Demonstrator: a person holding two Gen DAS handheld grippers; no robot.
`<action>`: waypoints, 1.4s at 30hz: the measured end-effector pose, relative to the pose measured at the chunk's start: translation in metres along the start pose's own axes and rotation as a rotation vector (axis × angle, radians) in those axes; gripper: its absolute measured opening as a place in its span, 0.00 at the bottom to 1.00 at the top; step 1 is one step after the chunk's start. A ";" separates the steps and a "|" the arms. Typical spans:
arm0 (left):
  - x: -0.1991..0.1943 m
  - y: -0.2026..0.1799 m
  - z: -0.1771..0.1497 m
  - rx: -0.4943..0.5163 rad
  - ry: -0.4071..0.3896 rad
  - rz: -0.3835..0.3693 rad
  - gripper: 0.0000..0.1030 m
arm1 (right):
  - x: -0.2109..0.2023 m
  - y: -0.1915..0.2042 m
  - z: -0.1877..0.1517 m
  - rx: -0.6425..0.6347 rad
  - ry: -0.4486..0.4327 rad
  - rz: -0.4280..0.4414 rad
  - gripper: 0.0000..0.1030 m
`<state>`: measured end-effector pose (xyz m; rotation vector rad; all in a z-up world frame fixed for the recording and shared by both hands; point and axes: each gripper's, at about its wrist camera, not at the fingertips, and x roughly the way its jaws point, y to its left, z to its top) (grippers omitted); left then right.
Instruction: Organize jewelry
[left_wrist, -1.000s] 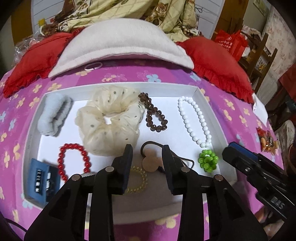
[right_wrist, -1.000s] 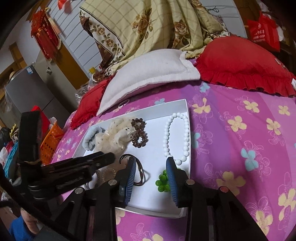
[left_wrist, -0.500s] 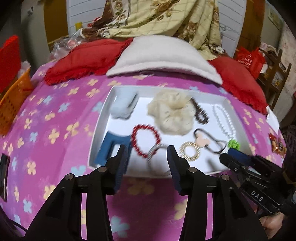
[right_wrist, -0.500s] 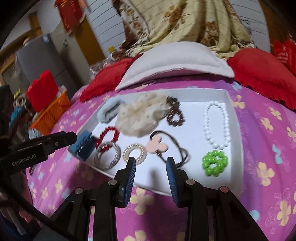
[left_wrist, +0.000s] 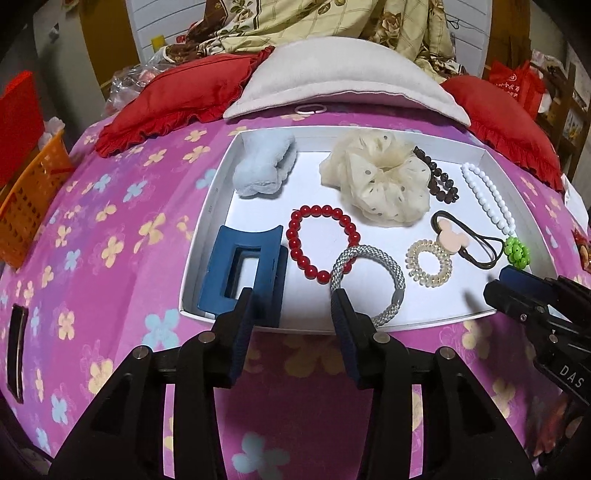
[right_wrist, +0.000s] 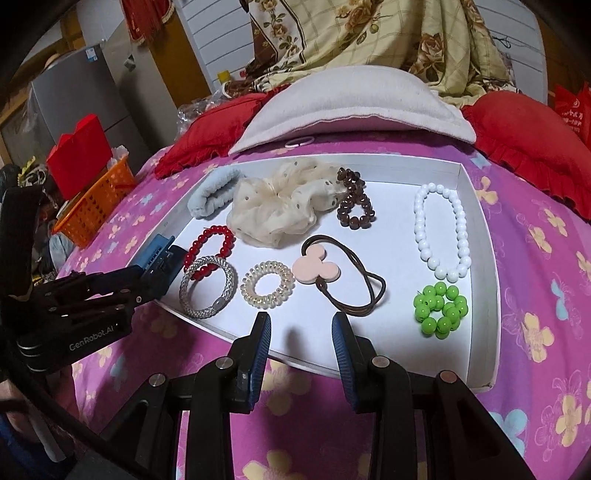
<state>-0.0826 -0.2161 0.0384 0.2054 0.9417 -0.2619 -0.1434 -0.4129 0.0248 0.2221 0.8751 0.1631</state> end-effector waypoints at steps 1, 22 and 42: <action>0.000 0.000 0.001 0.001 -0.001 0.000 0.40 | 0.000 0.000 0.000 -0.001 0.003 0.001 0.32; -0.047 0.004 -0.038 -0.033 -0.012 -0.086 0.40 | -0.038 0.011 -0.029 -0.024 -0.056 -0.107 0.44; -0.189 0.013 -0.110 -0.046 -0.218 0.071 0.54 | -0.113 0.058 -0.120 0.048 -0.170 -0.089 0.52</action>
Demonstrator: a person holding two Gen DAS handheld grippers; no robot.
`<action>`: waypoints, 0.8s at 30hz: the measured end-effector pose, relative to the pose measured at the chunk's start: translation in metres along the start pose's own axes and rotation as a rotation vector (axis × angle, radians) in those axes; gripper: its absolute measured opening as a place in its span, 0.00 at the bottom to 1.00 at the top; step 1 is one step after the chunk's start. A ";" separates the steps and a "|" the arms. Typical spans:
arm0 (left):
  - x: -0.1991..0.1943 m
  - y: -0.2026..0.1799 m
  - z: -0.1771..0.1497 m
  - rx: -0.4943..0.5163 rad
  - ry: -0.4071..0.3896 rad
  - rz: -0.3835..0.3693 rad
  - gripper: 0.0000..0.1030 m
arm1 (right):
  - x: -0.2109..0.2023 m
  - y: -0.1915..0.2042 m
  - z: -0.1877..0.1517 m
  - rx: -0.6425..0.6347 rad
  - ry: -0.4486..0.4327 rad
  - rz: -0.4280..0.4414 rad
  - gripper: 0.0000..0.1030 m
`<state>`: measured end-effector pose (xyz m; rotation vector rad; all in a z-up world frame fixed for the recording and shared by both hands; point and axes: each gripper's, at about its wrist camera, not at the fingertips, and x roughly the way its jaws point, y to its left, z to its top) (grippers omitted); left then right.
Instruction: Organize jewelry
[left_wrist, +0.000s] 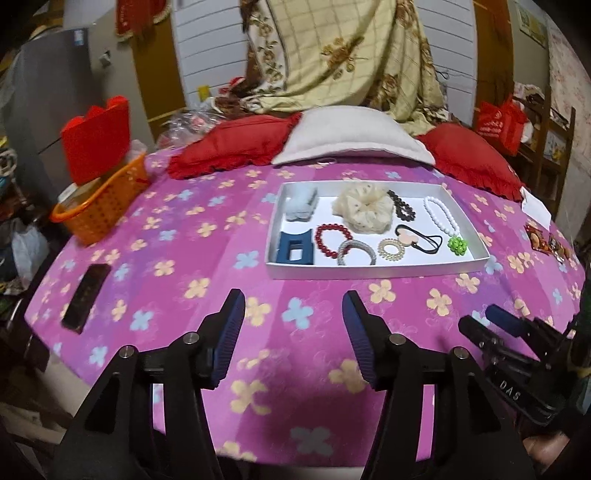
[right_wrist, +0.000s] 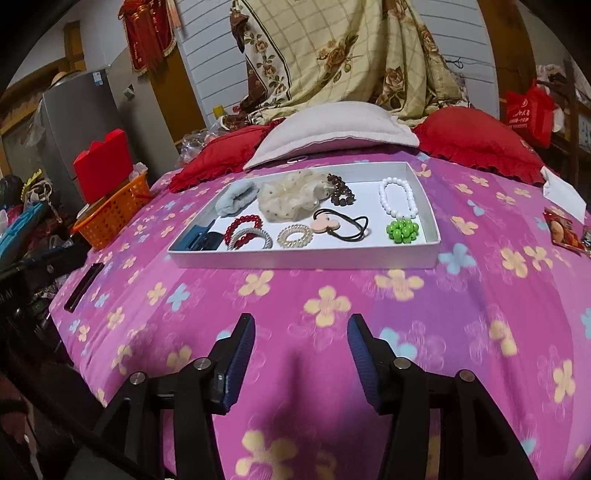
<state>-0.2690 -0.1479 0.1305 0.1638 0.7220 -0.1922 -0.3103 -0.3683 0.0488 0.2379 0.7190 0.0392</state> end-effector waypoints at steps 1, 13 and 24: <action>-0.004 0.002 -0.002 -0.005 -0.002 0.004 0.55 | -0.002 0.002 -0.003 -0.005 -0.004 -0.003 0.53; -0.040 0.007 -0.020 -0.006 -0.027 -0.006 0.60 | -0.015 0.011 -0.017 -0.049 -0.038 -0.072 0.57; -0.033 0.003 -0.027 0.006 0.007 -0.016 0.60 | -0.015 0.010 -0.016 -0.051 -0.053 -0.096 0.61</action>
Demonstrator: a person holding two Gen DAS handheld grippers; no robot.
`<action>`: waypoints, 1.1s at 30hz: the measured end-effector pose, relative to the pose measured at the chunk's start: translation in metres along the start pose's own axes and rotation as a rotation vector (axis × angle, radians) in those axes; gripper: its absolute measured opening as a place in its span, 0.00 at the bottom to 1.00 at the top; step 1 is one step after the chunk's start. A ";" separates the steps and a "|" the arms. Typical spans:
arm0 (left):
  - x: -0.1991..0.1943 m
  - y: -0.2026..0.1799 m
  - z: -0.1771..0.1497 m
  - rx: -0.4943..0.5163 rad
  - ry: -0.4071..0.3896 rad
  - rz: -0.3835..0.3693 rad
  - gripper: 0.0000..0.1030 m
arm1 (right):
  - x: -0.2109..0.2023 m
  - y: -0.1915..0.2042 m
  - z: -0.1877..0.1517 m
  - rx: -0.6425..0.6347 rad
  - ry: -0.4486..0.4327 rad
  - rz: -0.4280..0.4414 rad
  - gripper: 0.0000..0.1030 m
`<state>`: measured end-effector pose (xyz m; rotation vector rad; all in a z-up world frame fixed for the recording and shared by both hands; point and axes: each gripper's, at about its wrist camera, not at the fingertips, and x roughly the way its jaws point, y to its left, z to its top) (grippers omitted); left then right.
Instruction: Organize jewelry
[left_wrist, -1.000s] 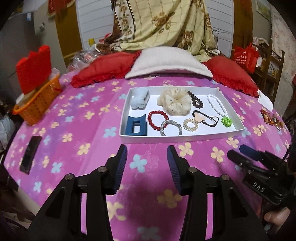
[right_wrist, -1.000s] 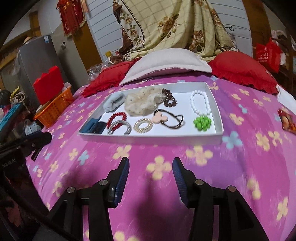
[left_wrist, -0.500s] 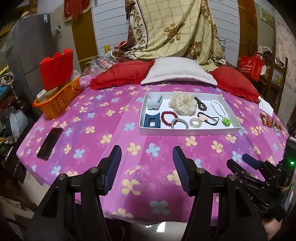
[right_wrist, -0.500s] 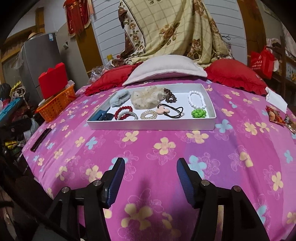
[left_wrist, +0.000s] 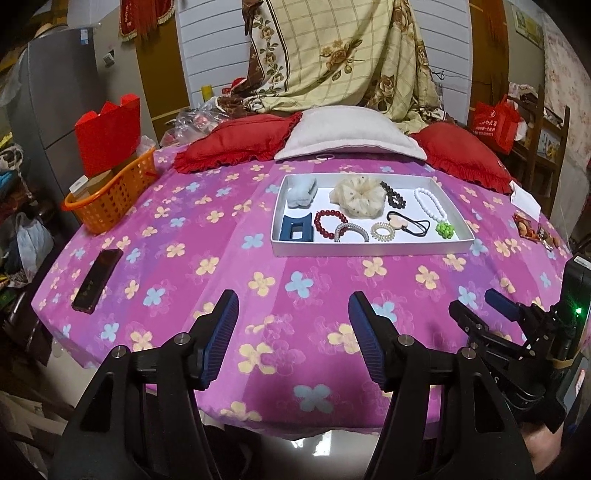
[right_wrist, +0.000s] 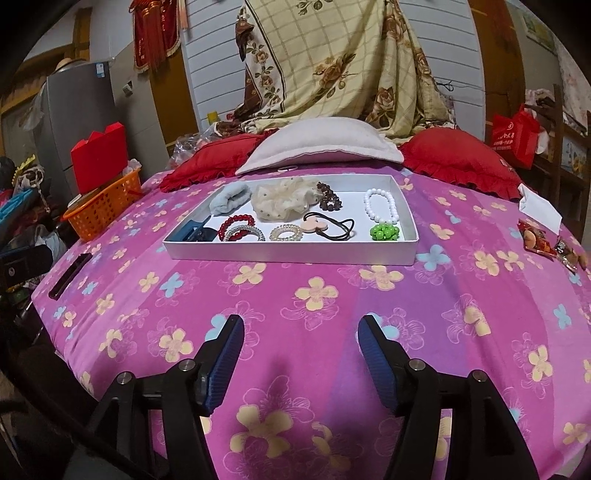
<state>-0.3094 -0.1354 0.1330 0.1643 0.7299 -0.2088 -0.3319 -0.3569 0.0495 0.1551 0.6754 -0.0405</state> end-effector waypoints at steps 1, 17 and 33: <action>0.000 0.000 0.000 -0.002 0.000 -0.002 0.60 | 0.000 0.000 0.000 -0.003 -0.001 -0.003 0.61; -0.024 0.006 -0.007 -0.006 -0.162 0.079 0.77 | -0.007 0.002 -0.005 -0.007 -0.013 -0.060 0.62; -0.069 0.028 -0.025 -0.054 -0.286 0.063 0.95 | -0.067 0.043 -0.001 -0.074 -0.067 -0.050 0.71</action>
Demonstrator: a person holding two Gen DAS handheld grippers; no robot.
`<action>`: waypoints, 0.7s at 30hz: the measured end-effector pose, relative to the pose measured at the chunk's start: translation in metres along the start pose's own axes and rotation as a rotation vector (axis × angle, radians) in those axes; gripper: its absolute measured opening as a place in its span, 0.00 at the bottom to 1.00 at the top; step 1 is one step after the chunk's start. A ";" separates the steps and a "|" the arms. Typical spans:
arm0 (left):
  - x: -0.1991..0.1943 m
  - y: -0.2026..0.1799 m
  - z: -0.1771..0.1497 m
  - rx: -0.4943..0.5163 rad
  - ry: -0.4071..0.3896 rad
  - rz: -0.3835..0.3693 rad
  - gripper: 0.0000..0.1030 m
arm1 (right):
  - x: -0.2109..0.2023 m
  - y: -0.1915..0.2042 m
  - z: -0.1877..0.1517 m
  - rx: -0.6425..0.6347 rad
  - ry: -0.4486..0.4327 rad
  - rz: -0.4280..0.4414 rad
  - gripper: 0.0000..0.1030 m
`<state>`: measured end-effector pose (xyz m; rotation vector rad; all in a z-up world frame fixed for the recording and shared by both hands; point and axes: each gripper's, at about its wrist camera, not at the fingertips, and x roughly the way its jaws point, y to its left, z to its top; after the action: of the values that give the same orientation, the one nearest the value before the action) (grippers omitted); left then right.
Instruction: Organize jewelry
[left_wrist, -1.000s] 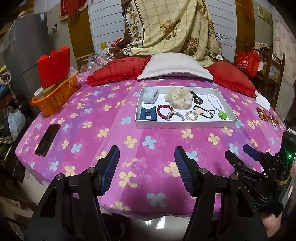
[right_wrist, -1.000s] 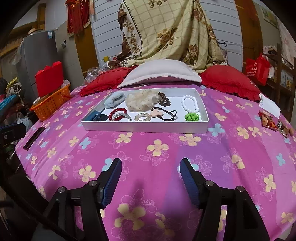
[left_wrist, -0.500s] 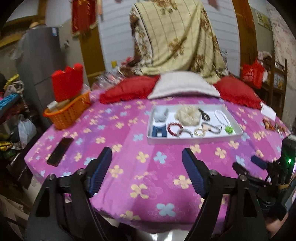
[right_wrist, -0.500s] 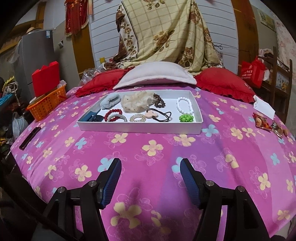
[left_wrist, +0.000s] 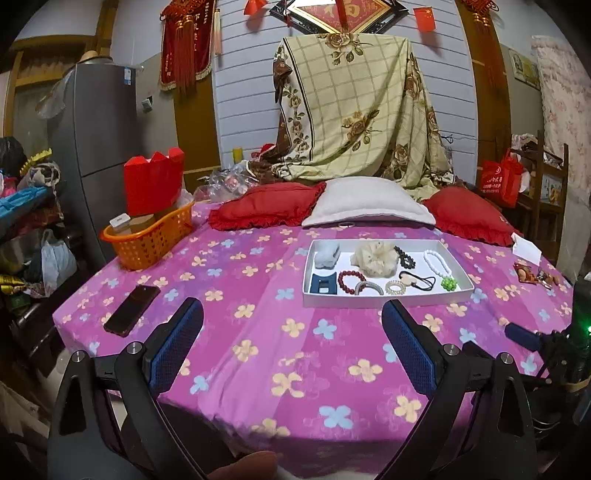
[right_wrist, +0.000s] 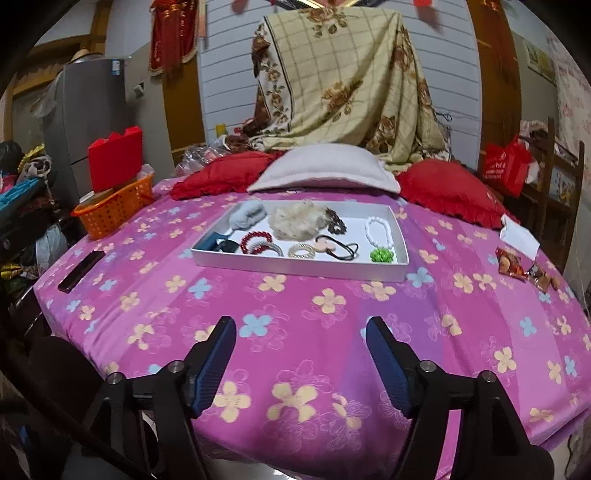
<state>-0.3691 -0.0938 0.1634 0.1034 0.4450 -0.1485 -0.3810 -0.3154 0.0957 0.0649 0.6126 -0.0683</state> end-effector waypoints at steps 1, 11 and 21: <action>-0.001 0.002 -0.001 -0.005 0.007 -0.003 0.95 | -0.002 0.003 0.001 -0.006 -0.002 -0.002 0.71; 0.005 0.015 -0.017 -0.043 0.107 -0.033 0.95 | -0.005 0.012 0.000 0.005 0.037 -0.013 0.73; 0.018 0.018 -0.028 -0.076 0.203 -0.040 0.95 | -0.003 0.001 -0.002 0.076 0.076 -0.023 0.73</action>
<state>-0.3621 -0.0747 0.1316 0.0352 0.6550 -0.1611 -0.3843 -0.3146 0.0961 0.1345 0.6866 -0.1122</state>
